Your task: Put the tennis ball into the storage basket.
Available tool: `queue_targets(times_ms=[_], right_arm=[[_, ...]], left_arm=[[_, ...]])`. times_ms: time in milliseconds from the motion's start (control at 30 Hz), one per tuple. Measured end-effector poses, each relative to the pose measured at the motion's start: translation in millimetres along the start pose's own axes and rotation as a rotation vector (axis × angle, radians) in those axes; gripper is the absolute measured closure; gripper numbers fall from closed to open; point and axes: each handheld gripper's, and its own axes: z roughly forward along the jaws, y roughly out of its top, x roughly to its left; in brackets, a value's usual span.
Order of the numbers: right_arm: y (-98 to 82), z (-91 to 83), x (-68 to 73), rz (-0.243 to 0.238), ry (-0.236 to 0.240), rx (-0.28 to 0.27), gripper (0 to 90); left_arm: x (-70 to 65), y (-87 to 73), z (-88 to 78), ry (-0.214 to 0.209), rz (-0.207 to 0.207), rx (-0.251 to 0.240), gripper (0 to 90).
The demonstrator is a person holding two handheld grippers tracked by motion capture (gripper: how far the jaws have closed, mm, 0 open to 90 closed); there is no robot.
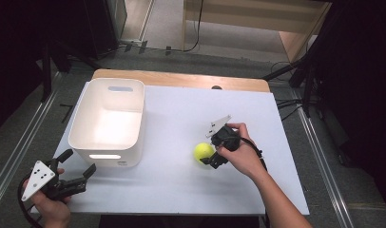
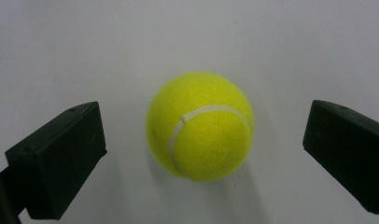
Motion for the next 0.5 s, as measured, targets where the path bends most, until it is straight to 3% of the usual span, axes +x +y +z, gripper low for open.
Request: queue_targets(times_ms=[500], right_arm=[[3.3, 14.7, 0.3, -0.010, 0.029, 0.047, 4.0]], left_arm=[[0.0, 0.0, -0.1, -0.001, -0.002, -0.001, 7.3]])
